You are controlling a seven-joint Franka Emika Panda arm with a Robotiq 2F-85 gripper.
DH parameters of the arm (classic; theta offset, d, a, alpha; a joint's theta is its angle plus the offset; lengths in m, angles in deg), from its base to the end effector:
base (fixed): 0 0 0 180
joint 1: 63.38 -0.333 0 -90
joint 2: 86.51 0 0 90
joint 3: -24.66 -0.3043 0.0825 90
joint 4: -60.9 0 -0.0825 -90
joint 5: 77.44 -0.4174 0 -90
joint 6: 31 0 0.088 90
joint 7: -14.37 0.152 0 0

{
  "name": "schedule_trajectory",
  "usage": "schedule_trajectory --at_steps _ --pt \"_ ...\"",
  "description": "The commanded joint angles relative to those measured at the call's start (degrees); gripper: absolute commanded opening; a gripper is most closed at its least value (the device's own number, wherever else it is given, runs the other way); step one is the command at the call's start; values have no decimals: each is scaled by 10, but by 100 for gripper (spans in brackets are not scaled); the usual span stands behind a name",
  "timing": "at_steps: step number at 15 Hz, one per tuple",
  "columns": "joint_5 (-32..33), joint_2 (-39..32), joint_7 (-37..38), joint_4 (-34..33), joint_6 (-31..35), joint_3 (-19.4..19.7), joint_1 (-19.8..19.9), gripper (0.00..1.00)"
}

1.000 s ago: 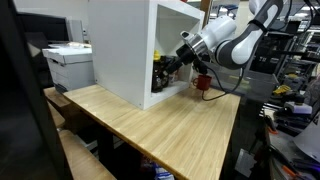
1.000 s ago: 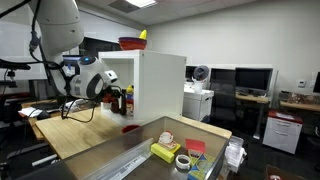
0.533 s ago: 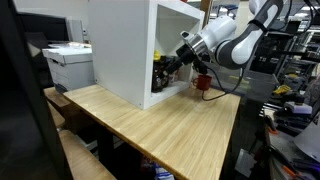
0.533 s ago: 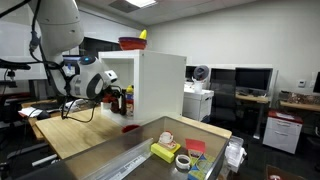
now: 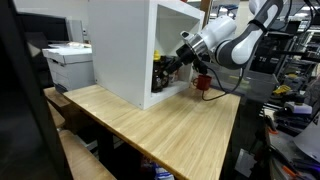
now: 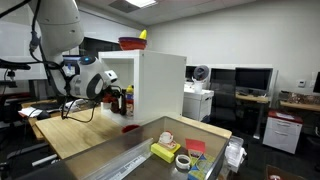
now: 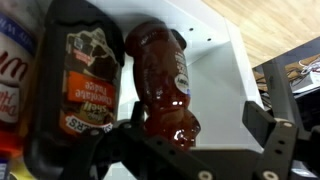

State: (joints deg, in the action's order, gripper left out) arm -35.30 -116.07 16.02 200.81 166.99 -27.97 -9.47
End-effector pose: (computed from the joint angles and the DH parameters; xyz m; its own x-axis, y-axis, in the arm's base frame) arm 0.5481 0.0995 0.2077 0.5942 0.2995 0.7465 0.5362 -0.8393 -0.0901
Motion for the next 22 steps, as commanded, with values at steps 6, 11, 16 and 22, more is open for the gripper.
schedule_trajectory --at_steps 6,11,16,22 --pt "0 0 0 0 0 0 0 100" --pt "0 0 0 0 0 0 0 100" --pt "0 0 0 0 0 0 0 100" --pt "13 -10 -2 12 0 -13 29 100"
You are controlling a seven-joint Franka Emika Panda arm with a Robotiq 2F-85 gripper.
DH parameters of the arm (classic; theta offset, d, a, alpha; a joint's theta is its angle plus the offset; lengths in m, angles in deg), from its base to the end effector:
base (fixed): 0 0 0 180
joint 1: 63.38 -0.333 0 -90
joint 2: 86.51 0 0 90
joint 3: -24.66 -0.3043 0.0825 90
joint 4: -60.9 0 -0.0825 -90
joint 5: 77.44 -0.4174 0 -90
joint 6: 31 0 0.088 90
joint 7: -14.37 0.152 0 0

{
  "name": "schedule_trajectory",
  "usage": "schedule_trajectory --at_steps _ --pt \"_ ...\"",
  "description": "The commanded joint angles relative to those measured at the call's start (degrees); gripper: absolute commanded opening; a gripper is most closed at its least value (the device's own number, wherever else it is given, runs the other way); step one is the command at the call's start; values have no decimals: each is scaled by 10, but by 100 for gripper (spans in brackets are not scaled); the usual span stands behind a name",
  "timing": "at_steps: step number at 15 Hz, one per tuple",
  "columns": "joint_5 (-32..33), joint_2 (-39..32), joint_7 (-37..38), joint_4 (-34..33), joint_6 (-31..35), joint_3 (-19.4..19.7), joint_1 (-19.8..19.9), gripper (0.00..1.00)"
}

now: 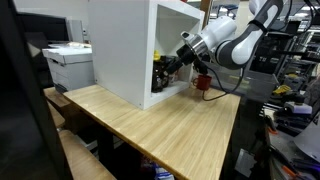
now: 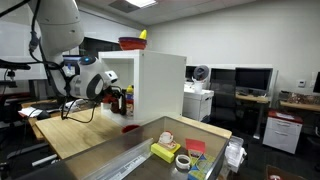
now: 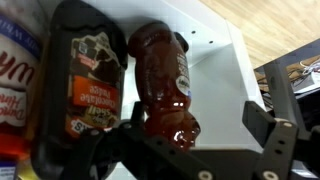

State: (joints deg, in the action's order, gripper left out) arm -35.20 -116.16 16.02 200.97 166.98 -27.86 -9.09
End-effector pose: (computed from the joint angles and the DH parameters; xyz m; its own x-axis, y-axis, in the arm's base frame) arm 0.5474 0.0957 0.2059 0.5987 0.2959 0.7443 0.5311 -0.8423 -0.0923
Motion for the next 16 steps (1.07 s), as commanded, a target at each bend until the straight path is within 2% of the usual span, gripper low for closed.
schedule_trajectory --at_steps 1,7,12,13,16 --pt "16 -18 -2 12 0 -20 34 100" --pt "14 -90 -15 23 1 -56 67 100" --pt "4 -119 -10 25 1 -73 74 100" --pt "-6 -86 -17 13 1 -55 57 100" --pt "-7 -106 -18 14 1 -64 60 100"
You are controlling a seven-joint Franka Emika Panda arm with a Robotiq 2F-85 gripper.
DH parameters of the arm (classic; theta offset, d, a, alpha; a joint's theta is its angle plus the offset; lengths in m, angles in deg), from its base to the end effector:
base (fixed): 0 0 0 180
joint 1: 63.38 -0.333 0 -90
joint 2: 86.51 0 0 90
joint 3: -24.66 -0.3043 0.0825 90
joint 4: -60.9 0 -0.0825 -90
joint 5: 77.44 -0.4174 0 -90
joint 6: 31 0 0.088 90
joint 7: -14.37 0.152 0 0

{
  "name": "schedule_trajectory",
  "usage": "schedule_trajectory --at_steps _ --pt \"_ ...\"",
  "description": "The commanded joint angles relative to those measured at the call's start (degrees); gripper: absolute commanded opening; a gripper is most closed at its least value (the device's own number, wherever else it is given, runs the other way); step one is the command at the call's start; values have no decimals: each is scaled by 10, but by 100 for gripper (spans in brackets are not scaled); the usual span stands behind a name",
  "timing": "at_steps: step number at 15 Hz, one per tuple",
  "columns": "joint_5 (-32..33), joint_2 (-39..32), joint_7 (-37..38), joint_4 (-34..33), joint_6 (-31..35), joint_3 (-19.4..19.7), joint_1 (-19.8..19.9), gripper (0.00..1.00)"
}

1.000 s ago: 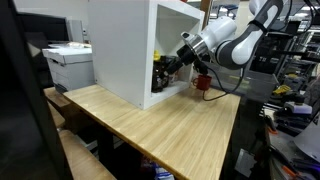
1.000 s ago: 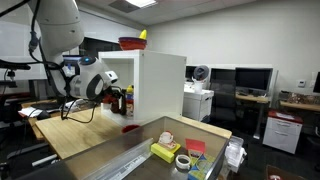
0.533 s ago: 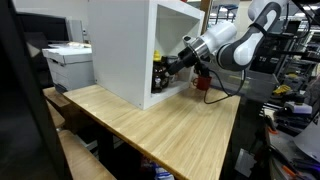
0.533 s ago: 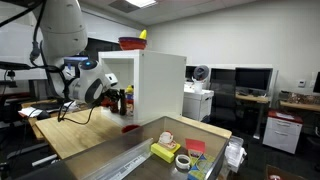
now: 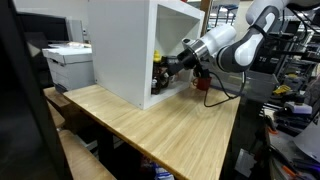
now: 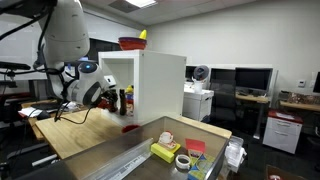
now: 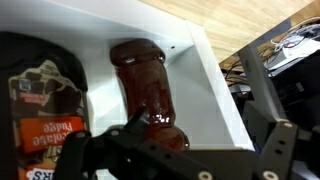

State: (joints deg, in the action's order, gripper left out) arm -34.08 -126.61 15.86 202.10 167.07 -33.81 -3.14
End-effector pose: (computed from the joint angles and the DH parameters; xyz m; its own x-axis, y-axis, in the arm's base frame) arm 0.5331 0.1169 0.1943 0.6379 0.1668 0.7518 0.5285 -0.8048 -0.2700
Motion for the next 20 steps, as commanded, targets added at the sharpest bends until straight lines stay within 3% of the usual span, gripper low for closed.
schedule_trajectory --at_steps 1,20 --pt "-18 -3 -17 3 0 -5 1 100" --pt "-53 -27 -8 7 0 -41 16 100"
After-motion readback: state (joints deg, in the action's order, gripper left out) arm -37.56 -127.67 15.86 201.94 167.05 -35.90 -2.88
